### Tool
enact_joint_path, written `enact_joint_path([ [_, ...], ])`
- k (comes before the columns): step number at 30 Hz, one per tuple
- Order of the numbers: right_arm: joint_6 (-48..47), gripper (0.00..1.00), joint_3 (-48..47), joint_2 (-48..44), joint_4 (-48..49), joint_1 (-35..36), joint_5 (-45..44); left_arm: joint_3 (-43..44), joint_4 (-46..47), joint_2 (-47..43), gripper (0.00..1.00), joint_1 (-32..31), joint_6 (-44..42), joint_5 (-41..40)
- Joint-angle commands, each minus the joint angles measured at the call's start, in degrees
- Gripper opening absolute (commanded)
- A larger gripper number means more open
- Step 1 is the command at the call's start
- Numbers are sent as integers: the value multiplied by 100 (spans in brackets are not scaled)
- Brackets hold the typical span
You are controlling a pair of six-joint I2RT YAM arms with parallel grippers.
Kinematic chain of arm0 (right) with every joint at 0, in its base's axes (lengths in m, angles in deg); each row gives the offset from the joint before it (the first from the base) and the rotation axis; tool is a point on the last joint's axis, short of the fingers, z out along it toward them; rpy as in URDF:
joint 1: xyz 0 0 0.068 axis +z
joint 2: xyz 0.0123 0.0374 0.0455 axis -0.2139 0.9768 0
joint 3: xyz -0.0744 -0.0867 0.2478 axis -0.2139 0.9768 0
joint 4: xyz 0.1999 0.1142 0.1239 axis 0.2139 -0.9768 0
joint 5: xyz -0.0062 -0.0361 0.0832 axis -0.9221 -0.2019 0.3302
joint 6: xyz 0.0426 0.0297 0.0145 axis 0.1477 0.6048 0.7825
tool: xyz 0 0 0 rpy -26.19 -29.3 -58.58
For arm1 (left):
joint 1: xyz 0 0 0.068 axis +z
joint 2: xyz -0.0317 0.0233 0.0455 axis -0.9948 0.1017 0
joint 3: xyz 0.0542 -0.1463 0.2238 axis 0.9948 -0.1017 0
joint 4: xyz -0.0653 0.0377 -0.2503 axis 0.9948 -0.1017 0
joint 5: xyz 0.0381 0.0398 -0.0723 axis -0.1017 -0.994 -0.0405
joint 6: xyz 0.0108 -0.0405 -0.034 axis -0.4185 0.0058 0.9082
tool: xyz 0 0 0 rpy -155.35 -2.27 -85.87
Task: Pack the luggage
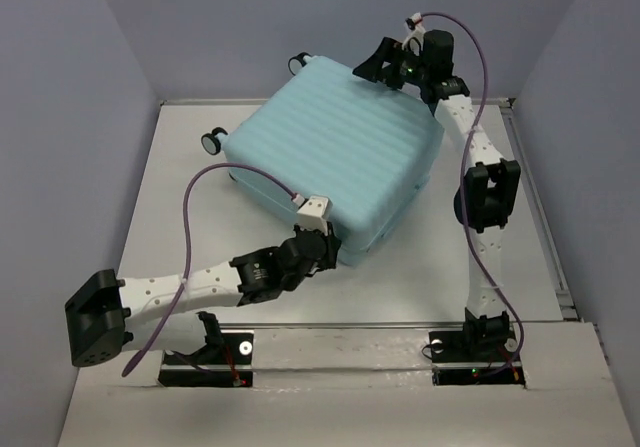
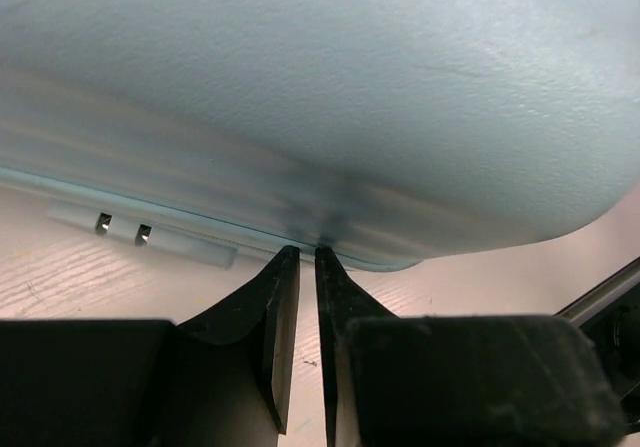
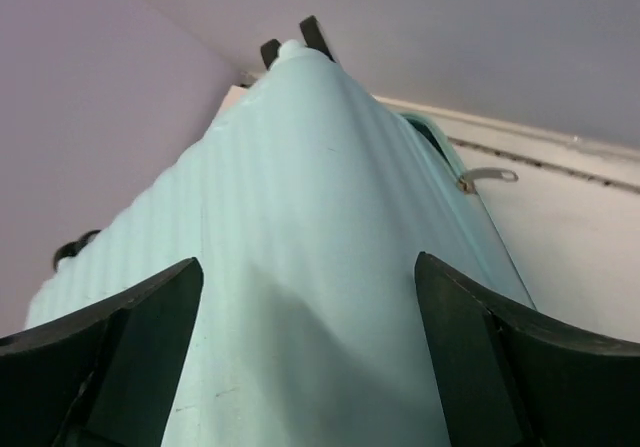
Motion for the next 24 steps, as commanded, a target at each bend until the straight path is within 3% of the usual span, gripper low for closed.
enact_joint_path([
  [1,-196,92,-21,-1237,-53,349,438,828,671,331,25,-25,-317,-95],
  [4,-504,92,1126,-2105,209,349,394,1233,671,507,25,-8,-449,-200],
  [6,-486,86,2842,-3353,1262,349,254,1418,680,656,25,62,-519,-174],
  [9,-531,59,5317,-5215,2562,515,-80,1453,741,753,25,404,-502,10],
  [10,-478,25,5994,-5699,2828,690,-211,1392,785,736,25,483,-476,63],
  [11,-417,12,6679,-6643,3074,787,-334,1357,924,718,25,536,-484,133],
  [12,-373,7,7965,-7070,3329,927,-571,1339,961,709,25,572,-484,221],
  [14,-276,7,9194,-8149,3884,1348,-1010,1304,952,666,25,704,-510,274],
  [18,-425,7,11505,-9714,3702,1561,-1599,1120,838,333,25,827,-581,388],
  [22,-434,7,11924,-11069,2667,1561,-1899,839,496,-106,26,897,-476,537],
  [23,-338,11,11994,-11204,2498,1561,-1944,655,426,-221,26,906,-449,642],
  [24,-268,24,11995,-11275,2131,1561,-2066,479,312,-422,27,915,-388,687],
])
